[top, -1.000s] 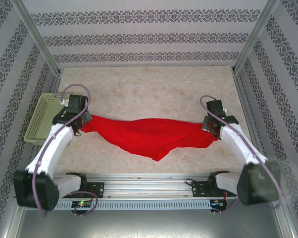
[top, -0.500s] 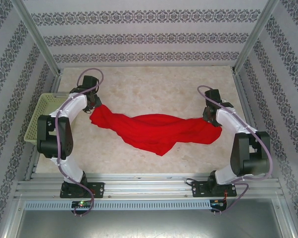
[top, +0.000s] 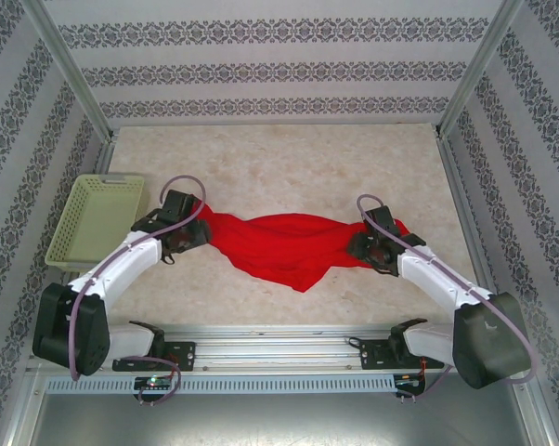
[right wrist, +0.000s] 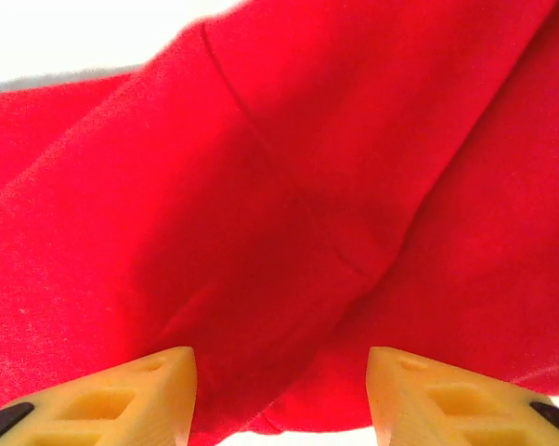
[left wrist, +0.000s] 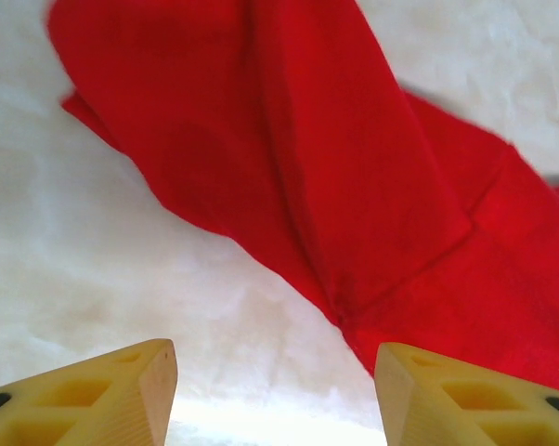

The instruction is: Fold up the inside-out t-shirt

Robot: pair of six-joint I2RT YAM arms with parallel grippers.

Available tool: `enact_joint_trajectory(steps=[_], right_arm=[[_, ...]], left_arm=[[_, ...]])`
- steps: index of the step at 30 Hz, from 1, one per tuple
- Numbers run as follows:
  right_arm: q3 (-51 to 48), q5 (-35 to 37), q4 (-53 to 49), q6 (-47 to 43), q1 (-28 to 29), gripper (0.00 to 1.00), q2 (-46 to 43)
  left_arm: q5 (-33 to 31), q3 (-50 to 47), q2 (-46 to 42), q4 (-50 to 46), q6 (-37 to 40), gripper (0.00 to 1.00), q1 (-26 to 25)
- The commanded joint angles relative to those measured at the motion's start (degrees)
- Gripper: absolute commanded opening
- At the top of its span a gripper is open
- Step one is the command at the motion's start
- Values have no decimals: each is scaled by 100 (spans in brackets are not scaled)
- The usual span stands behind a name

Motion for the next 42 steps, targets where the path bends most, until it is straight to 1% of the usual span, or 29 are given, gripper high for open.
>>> enact_joint_trajectory(steps=[1,3,8,12,15,19,22,23,24,29,33,38,42], right_arm=[[-141,-382,669,605,65,51,26],[-195,-435,844,702,121,52,119],[-389,-605,1307,961,207,54,282],[-361,-582,1409,974,313,53,417],[-282,-561,1386,924,318,41,457],[-64,-213,1060,719,362,17,419],[45,-17,831,624,374,4,307],[63,20,786,587,379,1,267],[85,78,735,536,384,0,203],[314,276,326,327,388,0,-57],[748,465,-129,52,359,0,-387],[1903,626,-814,-454,244,0,-676],[3284,594,-1242,-863,205,0,-587]], left_arm=[[364,33,215,599,-289,55,-166],[388,9,337,757,-358,52,-263],[563,-83,743,1061,-512,43,-275],[573,-155,994,1278,-506,36,-272],[600,-67,1168,1335,-463,27,-273],[491,72,1324,1329,-403,11,-265],[449,191,1311,1220,-368,2,-270],[419,205,1284,1213,-363,0,-268],[382,220,1243,1203,-354,0,-266],[288,476,930,909,-298,0,-264],[7,893,305,527,-157,0,-176],[-543,2080,-421,-253,121,0,137],[-880,3317,-591,-766,270,0,401]])
